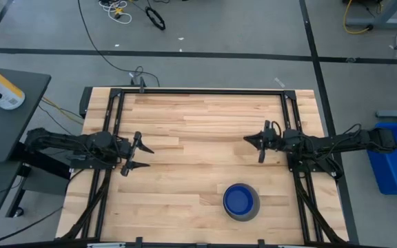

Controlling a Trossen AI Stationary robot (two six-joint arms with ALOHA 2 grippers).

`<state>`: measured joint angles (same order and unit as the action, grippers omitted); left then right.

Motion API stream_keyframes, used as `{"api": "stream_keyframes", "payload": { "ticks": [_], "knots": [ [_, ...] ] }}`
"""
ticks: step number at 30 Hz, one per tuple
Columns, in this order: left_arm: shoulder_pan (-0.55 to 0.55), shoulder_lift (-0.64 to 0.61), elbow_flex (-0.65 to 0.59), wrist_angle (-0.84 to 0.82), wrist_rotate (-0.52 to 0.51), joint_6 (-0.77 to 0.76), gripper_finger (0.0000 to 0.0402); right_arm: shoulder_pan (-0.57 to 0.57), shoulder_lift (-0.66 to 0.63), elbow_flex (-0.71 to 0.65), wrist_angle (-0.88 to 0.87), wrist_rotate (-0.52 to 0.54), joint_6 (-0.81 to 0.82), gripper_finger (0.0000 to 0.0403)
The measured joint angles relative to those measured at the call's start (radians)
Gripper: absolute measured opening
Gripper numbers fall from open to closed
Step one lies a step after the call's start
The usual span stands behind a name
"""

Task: Nest bowls inside each other
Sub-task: Return to Home Position

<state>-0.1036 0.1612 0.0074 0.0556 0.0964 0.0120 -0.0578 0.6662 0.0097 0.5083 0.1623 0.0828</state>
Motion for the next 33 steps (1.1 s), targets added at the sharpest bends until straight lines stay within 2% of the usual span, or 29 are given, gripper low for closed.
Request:
{"api": "stream_keyframes", "payload": {
  "ticks": [3,7,12,17,20,26,30,33],
  "knots": [
    [0.0,0.0,0.0,-0.002,-0.002,-0.005,0.0263,0.001,-0.004,0.0,-0.012,-0.094,-0.034,0.0019],
    [0.0,0.0,0.0,-0.003,-0.002,-0.009,0.0263,0.0,-0.038,0.0,-0.015,-0.073,-0.035,0.0019],
    [0.0,0.0,0.0,-0.004,-0.002,-0.027,0.0263,0.0,-0.176,0.0,-0.09,-0.05,-0.082,0.0019],
    [0.0,0.0,-0.001,-0.009,-0.002,-0.031,0.0263,0.0,-0.369,0.001,-0.29,-0.05,-0.084,0.002],
    [0.0,0.0,-0.001,-0.01,-0.002,-0.032,0.0263,0.0,-0.483,0.031,-0.491,-0.056,-0.048,0.0019],
    [0.0,0.0,-0.001,-0.012,-0.003,-0.033,0.0263,0.0,-0.667,0.087,-0.732,-0.134,-0.02,0.0019],
    [0.0,0.002,-0.001,-0.014,-0.008,-0.034,0.0263,0.0,-0.661,0.097,-0.748,-0.164,-0.02,0.002],
    [0.0,0.002,-0.001,-0.015,-0.01,-0.034,0.0263,0.001,-0.663,0.075,-0.73,-0.138,-0.019,0.0019]
  ]
}}
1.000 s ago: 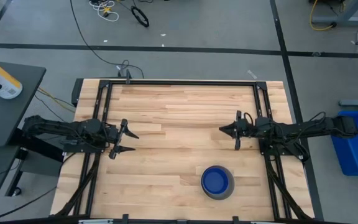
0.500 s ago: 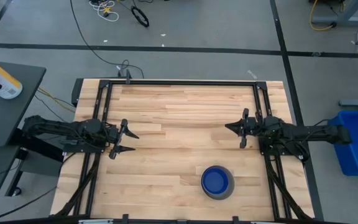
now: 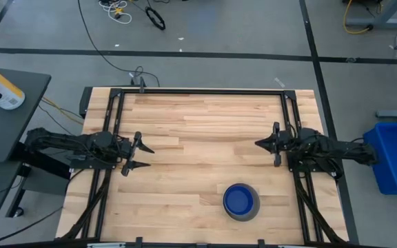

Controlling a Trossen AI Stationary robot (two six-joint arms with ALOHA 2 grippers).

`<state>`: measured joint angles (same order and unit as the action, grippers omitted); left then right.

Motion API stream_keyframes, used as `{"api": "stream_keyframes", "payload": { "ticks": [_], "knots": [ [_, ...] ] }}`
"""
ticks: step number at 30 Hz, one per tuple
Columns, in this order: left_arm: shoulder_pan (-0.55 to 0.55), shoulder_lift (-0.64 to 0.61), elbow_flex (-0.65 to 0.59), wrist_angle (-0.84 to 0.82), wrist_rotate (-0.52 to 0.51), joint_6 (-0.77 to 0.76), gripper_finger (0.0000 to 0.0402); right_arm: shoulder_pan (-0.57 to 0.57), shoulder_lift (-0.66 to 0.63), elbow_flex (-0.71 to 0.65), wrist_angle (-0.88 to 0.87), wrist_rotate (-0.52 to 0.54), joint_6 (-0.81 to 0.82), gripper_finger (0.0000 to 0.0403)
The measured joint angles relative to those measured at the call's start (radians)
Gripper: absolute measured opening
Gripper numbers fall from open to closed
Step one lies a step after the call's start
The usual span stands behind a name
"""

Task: Nest bowls inside each other
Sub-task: Return to Home Position

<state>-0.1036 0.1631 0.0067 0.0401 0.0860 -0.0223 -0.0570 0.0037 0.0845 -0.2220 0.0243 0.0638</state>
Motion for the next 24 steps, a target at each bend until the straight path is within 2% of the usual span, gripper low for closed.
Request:
{"api": "stream_keyframes", "payload": {
  "ticks": [8,13,24],
  "knots": [
    [0.0,0.0,0.0,-0.003,-0.003,0.0,0.0263,0.0,0.001,-0.072,0.229,0.027,-0.115,0.0019],
    [0.0,0.0,0.0,-0.004,-0.004,0.0,0.0263,0.0,0.001,-0.075,0.241,0.027,-0.167,0.002],
    [0.0,0.0,0.0,-0.006,-0.042,0.001,0.0263,0.0,0.001,-0.075,0.241,0.027,-0.174,0.0019]
  ]
}}
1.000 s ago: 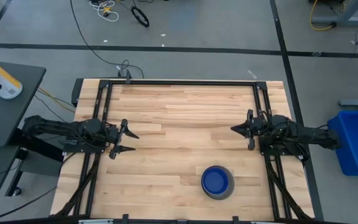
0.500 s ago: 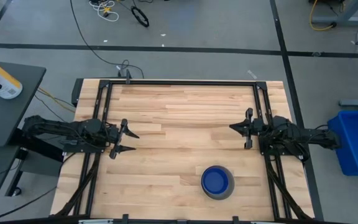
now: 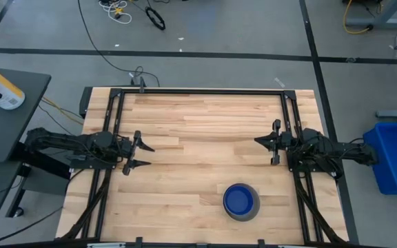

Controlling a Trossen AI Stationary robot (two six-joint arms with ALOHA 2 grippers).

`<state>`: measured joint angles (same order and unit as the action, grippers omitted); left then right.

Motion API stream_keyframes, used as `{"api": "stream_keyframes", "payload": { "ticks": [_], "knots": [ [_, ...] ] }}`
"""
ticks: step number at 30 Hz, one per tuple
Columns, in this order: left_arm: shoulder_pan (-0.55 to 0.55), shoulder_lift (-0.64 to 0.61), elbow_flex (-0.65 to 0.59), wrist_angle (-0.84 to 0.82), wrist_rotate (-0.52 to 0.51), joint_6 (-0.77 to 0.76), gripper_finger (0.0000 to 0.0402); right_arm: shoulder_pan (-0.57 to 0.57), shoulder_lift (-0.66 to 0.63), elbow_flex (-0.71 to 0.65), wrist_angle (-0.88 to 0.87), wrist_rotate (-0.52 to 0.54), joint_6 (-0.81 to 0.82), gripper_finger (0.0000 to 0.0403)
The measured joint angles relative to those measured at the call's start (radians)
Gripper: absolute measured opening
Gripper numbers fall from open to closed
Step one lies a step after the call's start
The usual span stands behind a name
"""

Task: Nest bowls inside each other
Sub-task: Return to Home Position

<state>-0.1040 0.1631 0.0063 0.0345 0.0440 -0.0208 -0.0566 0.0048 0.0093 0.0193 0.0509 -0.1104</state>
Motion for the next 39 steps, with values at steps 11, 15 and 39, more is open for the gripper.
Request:
{"api": "stream_keyframes", "payload": {
  "ticks": [11,15,39],
  "knots": [
    [0.0,0.0,0.0,0.046,-0.018,0.021,0.0263,0.0,0.0,0.0,0.0,0.0,0.004,0.002],
    [0.0,-0.007,0.0,0.012,0.051,0.037,0.0263,0.0,0.0,0.0,0.0,0.0,0.019,0.0019],
    [0.047,-0.162,0.049,-0.109,0.004,0.006,0.0263,0.0,0.015,0.0,-0.007,-0.055,0.165,0.002]
  ]
}}
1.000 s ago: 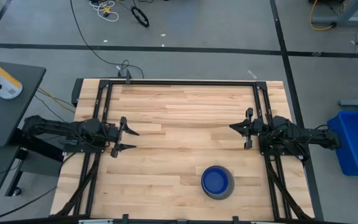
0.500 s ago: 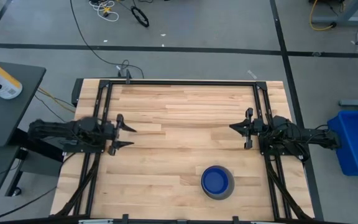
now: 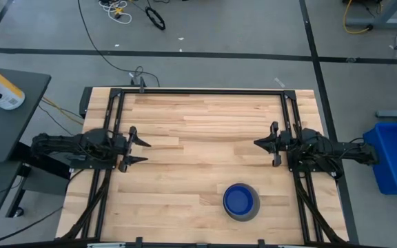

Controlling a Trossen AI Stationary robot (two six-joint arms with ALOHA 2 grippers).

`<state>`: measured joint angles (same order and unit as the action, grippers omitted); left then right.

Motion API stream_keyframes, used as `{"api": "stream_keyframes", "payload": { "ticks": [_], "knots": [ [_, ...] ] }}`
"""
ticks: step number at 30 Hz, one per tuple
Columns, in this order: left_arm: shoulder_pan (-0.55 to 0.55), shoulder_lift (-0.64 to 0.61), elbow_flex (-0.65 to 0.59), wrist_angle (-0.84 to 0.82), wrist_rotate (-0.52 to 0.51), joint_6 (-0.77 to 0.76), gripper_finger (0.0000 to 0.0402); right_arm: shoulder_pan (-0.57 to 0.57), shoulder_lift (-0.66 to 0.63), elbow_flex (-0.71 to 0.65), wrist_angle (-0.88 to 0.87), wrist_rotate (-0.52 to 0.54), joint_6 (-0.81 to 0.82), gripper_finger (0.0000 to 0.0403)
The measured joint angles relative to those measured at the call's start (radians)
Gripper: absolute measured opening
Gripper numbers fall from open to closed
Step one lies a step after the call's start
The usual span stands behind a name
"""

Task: Nest bowls inside each other
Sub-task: Return to Home Position

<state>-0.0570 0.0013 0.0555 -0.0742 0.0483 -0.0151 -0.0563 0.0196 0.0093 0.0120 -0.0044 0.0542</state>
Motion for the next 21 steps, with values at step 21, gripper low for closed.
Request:
{"api": "stream_keyframes", "payload": {
  "ticks": [21],
  "knots": [
    [-0.001,0.0,0.003,0.09,0.145,-0.016,0.0263,0.0,0.0,0.0,0.0,0.002,0.103,0.002]
  ]
}}
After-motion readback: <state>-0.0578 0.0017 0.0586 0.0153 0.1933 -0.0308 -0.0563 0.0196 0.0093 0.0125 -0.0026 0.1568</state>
